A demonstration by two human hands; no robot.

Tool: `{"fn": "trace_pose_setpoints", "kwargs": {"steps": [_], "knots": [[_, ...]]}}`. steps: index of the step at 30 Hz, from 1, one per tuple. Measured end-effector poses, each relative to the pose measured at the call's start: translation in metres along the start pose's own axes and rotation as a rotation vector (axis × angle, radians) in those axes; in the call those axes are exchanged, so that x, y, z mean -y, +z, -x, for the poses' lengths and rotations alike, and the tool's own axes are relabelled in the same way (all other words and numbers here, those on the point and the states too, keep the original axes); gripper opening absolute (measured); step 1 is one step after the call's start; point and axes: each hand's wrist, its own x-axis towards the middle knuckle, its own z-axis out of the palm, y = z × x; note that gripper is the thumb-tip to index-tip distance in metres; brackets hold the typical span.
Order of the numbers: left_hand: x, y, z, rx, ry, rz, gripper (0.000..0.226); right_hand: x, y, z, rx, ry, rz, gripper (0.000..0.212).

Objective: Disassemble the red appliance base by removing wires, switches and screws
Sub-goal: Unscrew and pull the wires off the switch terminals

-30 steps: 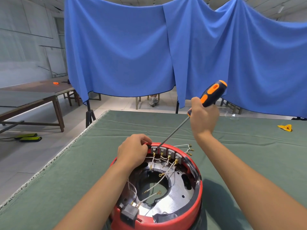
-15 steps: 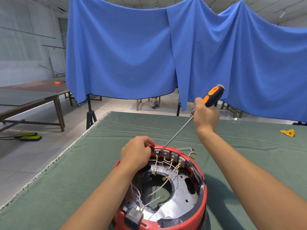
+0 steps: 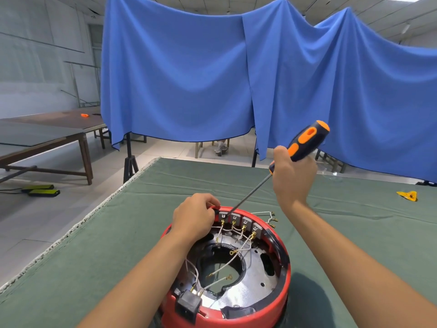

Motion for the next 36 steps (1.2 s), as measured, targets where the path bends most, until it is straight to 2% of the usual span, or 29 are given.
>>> {"fn": "trace_pose_setpoints", "kwargs": {"steps": [6, 16, 20, 27, 31, 36], "knots": [[0.000, 0.000, 0.000, 0.002, -0.005, 0.005, 0.029, 0.000, 0.020, -0.024, 0.051, 0.142, 0.205, 0.028], [0.000, 0.000, -0.001, 0.013, -0.013, 0.004, 0.030, -0.019, 0.020, -0.033, 0.002, 0.362, 0.206, 0.022], [0.000, -0.001, -0.002, 0.015, -0.010, 0.003, 0.030, -0.018, 0.009, -0.026, -0.046, 0.308, 0.075, 0.021], [-0.001, -0.001, 0.000, 0.020, -0.010, 0.004, 0.029, -0.009, -0.008, 0.009, -0.141, 0.088, -0.204, 0.031], [-0.002, -0.002, 0.001, 0.015, -0.007, 0.006, 0.030, -0.007, -0.018, 0.021, -0.136, 0.080, -0.268, 0.032], [-0.003, -0.003, 0.003, 0.011, -0.017, 0.009, 0.030, -0.002, -0.018, 0.028, -0.056, -0.038, -0.225, 0.032]]}}
